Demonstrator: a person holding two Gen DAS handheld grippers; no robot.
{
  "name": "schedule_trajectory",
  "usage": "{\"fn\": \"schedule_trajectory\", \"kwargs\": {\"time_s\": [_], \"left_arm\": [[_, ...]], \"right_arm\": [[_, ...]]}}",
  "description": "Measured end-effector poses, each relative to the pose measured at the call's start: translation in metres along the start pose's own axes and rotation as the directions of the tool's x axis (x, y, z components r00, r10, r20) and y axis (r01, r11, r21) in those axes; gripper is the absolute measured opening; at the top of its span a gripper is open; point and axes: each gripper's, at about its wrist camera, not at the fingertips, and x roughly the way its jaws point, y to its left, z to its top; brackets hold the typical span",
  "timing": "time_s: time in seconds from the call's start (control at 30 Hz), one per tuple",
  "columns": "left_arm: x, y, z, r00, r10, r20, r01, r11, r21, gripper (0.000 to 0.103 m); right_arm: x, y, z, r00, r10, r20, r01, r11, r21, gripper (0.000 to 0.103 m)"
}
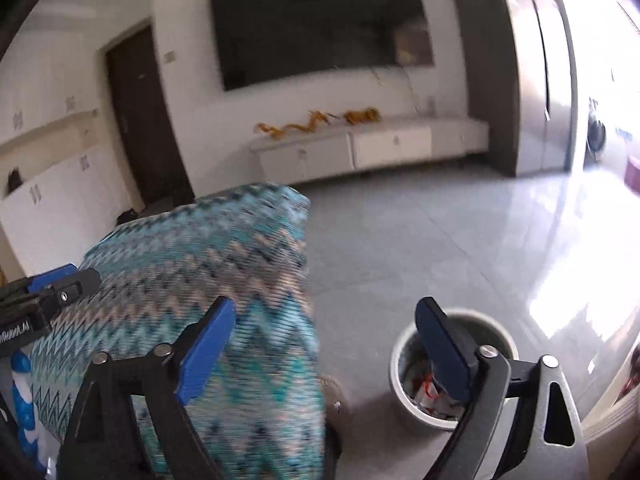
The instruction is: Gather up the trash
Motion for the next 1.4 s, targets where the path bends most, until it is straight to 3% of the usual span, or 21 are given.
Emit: {"fn": "schedule_trajectory", "kwargs": {"time_s": [0.13,0.33,0.77,1.13,1.4], "left_arm": [[-0.034,0.043,-0.007,0.989,0.121,0.081,-0.118,0.992,-0.048,0.073],[-0.07,0.082,-0.017,0.958,0.234,0.165,-0.219,0.97,-0.106,0.081],[-0.115,0.1,-0.024,0.92,0.303,0.249,-0.262,0.947,-0.184,0.098],[-0.14,0.119,-0.034,0.885,0.364,0.29,-0.303,0.924,-0.233,0.1],[-0.139,0.124,-0.036,0.888,0.356,0.292,-0.294,0.926,-0.236,0.1]], "right_arm": [[-0.033,0.042,0.007,0.998,-0.003,0.064,0.007,0.997,-0.072,0.102],[-0.072,0.082,0.014,0.99,-0.007,0.138,0.027,0.99,-0.14,0.103],[-0.125,0.115,0.023,0.969,-0.031,0.245,0.078,0.98,-0.185,0.103],[-0.123,0.113,0.023,0.963,-0.041,0.265,0.082,0.986,-0.145,0.103],[-0.117,0.111,0.019,0.963,-0.062,0.264,0.099,0.986,-0.132,0.103]]}}
